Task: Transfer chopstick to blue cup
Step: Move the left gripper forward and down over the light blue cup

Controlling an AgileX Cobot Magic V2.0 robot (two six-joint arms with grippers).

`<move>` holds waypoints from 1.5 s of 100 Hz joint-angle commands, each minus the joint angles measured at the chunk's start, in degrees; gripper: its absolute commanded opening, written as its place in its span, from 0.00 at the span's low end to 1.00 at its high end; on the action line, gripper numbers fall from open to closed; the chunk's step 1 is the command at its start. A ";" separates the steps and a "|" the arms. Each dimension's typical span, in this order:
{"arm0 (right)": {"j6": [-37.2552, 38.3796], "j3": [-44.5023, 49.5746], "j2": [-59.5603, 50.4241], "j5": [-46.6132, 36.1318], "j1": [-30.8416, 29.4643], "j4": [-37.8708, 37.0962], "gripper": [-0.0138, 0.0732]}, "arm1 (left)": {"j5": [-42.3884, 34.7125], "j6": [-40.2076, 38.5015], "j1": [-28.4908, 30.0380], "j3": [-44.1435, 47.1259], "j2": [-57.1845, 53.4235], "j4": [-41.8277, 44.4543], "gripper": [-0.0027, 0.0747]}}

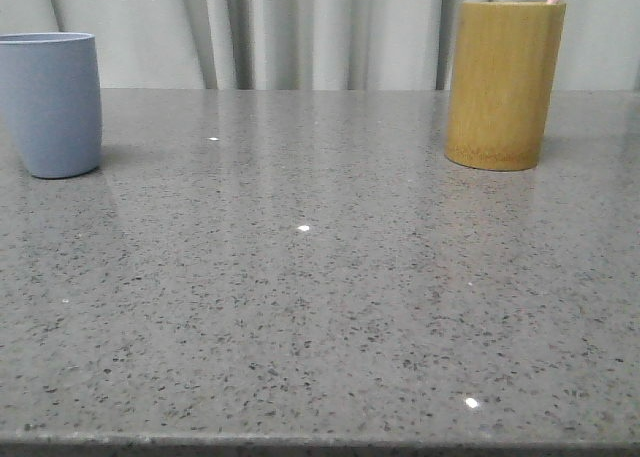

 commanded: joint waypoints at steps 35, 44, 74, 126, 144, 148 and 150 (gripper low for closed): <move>-0.10 -0.04 -1.24 -4.80 -0.30 -0.12 0.08 | -5.08 -0.32 -0.40 0.55 -2.01 -0.26 0.01; -0.10 -0.04 -1.24 -4.80 -0.30 -0.12 0.08 | -5.08 -0.32 -0.40 0.55 -2.01 -0.26 0.01; -0.10 -0.11 -1.24 -7.76 -0.30 -0.12 0.08 | -6.10 -0.32 -0.40 0.55 -2.01 -0.26 0.01; 2.55 -16.92 3.97 9.70 -0.30 0.34 0.08 | -2.90 -0.32 -0.40 -11.69 5.13 -12.11 0.01; 2.55 -28.38 12.80 21.63 -0.30 0.34 0.08 | 14.30 -0.32 -0.40 -26.37 18.01 -12.11 0.01; 2.55 -30.92 14.88 24.16 -0.30 0.34 0.08 | 17.82 -0.32 -0.40 -29.51 20.88 -12.11 0.01; 2.55 -32.16 15.92 25.50 -0.30 0.34 0.08 | 19.95 -0.32 -0.40 -31.41 22.57 -12.11 0.01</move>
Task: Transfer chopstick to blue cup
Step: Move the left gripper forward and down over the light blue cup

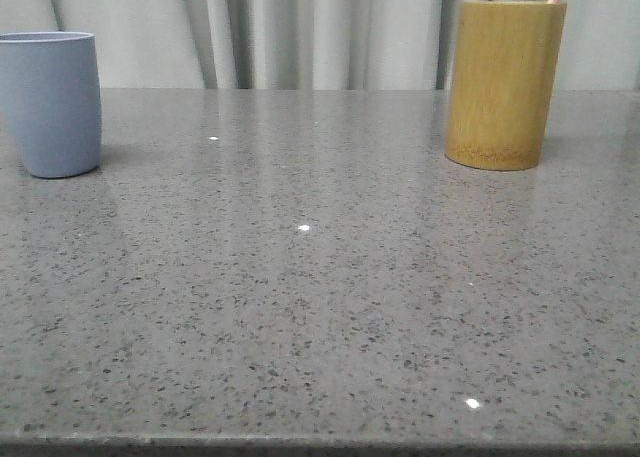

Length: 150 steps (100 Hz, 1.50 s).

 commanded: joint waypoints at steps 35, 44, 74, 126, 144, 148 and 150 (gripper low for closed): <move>0.14 -19.49 16.30 13.38 -0.30 2.60 0.08 | 24.86 -0.22 -0.40 -30.11 26.34 -0.89 0.01; 0.14 -19.43 16.59 13.15 -0.30 2.60 0.08 | 25.12 -0.22 -0.40 -30.62 28.37 -0.89 0.01; 0.14 -19.43 16.57 13.10 -0.30 2.60 0.08 | 26.58 3.51 -0.40 -30.62 30.88 -0.98 0.01; 0.14 -19.43 16.57 10.40 -0.30 2.60 0.88 | 26.93 7.97 -0.40 -30.62 30.88 -6.17 0.89; 0.14 -19.43 16.57 10.32 -0.30 2.60 0.88 | 25.64 7.97 -0.40 -30.81 30.88 -6.45 0.85; 0.14 -19.43 16.57 10.29 -0.30 2.60 0.88 | 25.22 7.97 -0.40 -31.34 31.50 -6.45 0.84; 0.14 -19.43 16.57 10.22 -0.30 2.60 0.88 | 25.11 7.97 -0.40 -31.82 32.00 -6.45 0.84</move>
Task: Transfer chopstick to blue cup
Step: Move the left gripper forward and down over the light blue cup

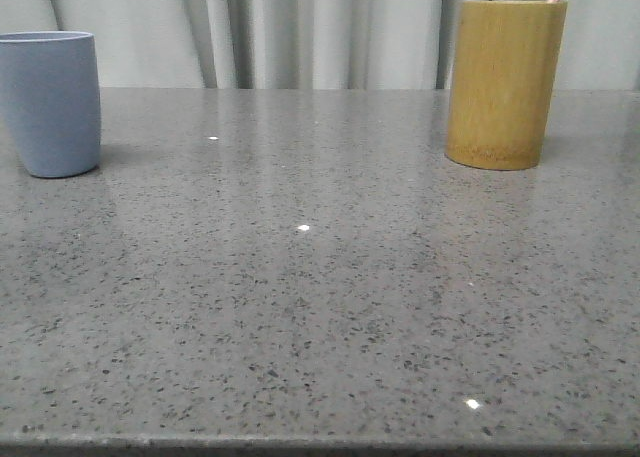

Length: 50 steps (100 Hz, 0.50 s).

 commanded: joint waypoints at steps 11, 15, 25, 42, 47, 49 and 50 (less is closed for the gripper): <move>0.01 -1.92 0.78 -4.86 -0.30 -0.18 0.88 | -4.54 0.00 -0.40 -7.13 4.79 -1.56 0.84; 0.01 -1.92 0.78 -4.86 -0.30 -0.18 0.88 | -4.40 0.00 -0.40 -8.75 6.83 -1.56 0.84; 0.01 -1.92 0.78 -4.86 -0.30 -0.18 0.88 | -4.27 0.00 -0.40 -13.94 11.96 -1.56 0.84; 0.01 -1.92 0.78 -4.82 -0.30 -0.18 0.88 | -4.06 -0.10 -0.40 -21.20 21.73 -1.56 0.84; 0.01 -1.92 0.78 -4.82 -0.30 -0.18 0.88 | -3.82 -0.10 -0.40 -22.95 24.42 -1.56 0.84; 0.01 -1.92 0.78 -4.82 -0.30 -0.18 0.88 | -3.69 -0.10 -0.40 -23.66 25.53 -1.56 0.84; 0.01 -1.92 0.78 -4.82 -0.30 -0.18 0.88 | -3.69 -0.10 -0.40 -23.89 25.90 -1.56 0.84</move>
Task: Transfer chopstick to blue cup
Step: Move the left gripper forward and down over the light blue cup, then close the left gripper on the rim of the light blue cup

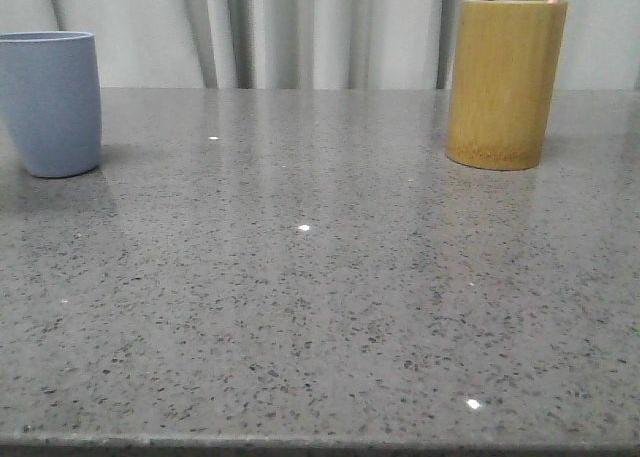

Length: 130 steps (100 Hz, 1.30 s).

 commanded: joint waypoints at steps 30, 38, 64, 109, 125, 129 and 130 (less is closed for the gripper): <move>0.01 -1.92 0.78 -4.37 -0.30 -0.18 0.88 | -2.98 -0.21 -0.40 -10.47 14.01 -1.43 0.84; 0.01 -1.92 0.78 -4.37 -0.30 -0.18 0.88 | -2.82 -0.21 -0.40 -11.36 15.75 -1.43 0.84; 0.01 -1.92 0.78 -4.43 -0.30 -0.18 0.88 | -2.30 -0.21 -0.40 -11.57 19.34 -1.43 0.83; 0.01 -1.92 0.78 -6.34 -0.30 -0.18 0.88 | -1.78 -0.21 -1.59 -11.57 21.16 -1.66 0.27; 0.01 -1.92 0.78 -6.95 -0.30 -0.14 0.88 | -1.53 -0.21 -3.28 -12.71 21.16 -1.74 0.01; 0.01 -1.92 0.78 -6.90 -0.30 -0.14 0.88 | -0.94 -0.21 -3.58 -13.46 21.16 -1.74 0.01; 0.01 -1.92 0.78 -6.90 -0.30 -0.14 0.88 | -0.82 -0.21 -3.73 -13.61 21.16 -1.74 0.01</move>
